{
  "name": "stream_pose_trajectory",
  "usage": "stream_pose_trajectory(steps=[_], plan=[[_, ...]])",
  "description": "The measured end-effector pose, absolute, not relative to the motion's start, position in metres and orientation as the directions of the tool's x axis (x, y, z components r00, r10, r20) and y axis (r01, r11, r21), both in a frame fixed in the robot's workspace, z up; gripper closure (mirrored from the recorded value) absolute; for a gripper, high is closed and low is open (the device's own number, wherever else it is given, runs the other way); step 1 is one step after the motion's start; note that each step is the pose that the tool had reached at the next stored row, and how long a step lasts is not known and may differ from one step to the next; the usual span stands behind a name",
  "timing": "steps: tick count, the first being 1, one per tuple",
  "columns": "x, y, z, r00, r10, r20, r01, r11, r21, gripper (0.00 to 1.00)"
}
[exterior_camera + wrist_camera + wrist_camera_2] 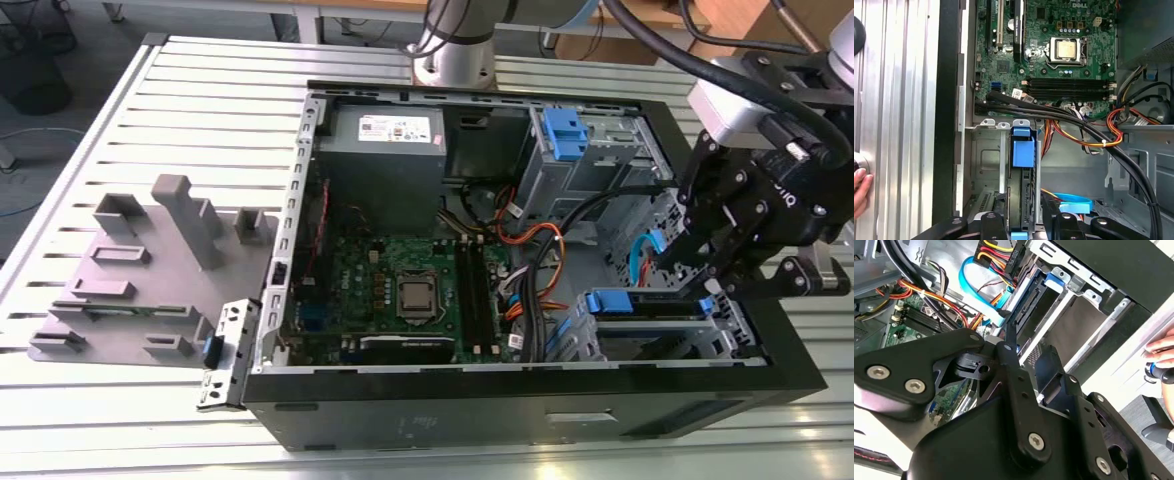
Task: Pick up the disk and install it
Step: 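Insert the first disk wire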
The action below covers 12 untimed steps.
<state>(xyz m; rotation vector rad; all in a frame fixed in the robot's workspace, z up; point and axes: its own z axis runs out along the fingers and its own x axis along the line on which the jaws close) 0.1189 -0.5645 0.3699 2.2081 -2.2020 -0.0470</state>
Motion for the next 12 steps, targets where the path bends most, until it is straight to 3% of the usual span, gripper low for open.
stream_pose_trajectory(steps=[12], plan=[[0.1189, -0.5586, 0.3693, 0.003, -1.000, -0.014, -0.999, -0.003, 0.037, 0.58]])
